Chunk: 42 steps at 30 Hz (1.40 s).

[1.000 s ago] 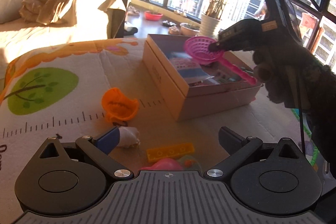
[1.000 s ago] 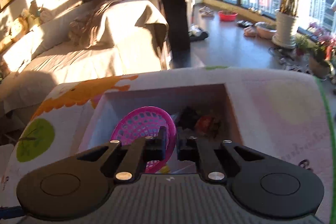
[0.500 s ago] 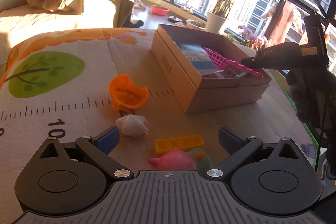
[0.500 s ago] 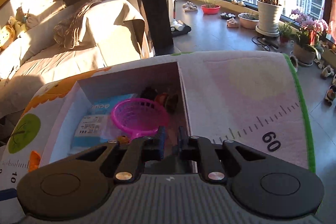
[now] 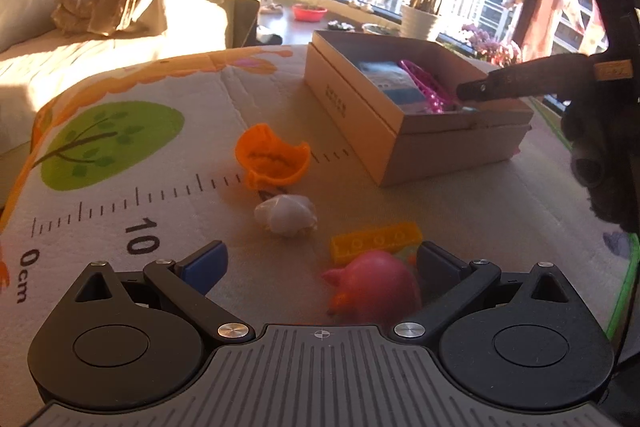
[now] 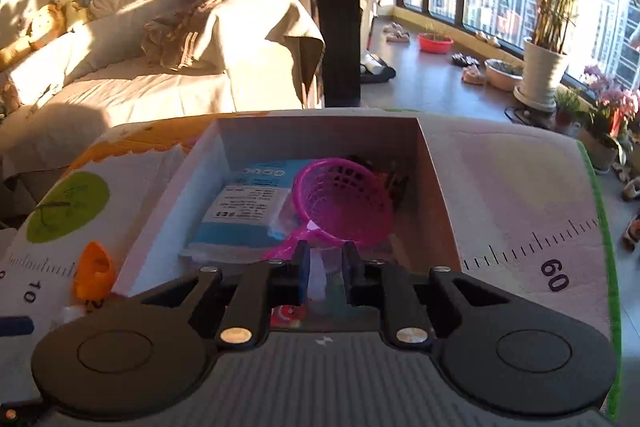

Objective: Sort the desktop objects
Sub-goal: 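Release the teal crank toy into the pink box with the right tool, then grasp the yellow brick with right while left grasps the pink-and-teal figure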

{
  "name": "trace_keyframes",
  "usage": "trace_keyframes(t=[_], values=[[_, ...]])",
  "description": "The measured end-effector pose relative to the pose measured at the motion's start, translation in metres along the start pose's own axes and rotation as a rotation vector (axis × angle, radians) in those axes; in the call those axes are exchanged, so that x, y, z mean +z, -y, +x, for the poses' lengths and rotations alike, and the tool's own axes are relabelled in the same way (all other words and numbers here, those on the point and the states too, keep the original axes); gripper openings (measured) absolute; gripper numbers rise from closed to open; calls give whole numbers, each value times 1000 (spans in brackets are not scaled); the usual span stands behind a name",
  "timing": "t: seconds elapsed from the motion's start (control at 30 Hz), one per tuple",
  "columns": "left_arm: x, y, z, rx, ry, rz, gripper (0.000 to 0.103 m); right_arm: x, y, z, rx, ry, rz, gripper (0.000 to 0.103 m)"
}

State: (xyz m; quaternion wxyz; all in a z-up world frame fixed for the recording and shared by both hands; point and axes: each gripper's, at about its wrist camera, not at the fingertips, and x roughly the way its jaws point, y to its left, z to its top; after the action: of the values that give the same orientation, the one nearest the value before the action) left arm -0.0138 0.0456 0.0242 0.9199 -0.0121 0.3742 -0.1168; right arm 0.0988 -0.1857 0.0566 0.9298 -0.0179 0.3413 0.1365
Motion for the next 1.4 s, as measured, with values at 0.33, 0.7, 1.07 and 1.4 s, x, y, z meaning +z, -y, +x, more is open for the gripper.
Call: trace_keyframes(t=[0.33, 0.7, 1.07, 1.4], values=[[4, -27, -24, 162, 58, 4, 103, -61, -59, -44, 288, -12, -121, 55], [0, -39, -34, 179, 39, -36, 103, -77, -83, -16, 471, -154, -94, 32], [-3, -28, -33, 151, 37, -23, 103, -92, -70, -40, 353, -125, -136, 33], [-2, -31, -27, 187, 1, -30, 103, -75, -107, -13, 430, -132, -193, 15]])
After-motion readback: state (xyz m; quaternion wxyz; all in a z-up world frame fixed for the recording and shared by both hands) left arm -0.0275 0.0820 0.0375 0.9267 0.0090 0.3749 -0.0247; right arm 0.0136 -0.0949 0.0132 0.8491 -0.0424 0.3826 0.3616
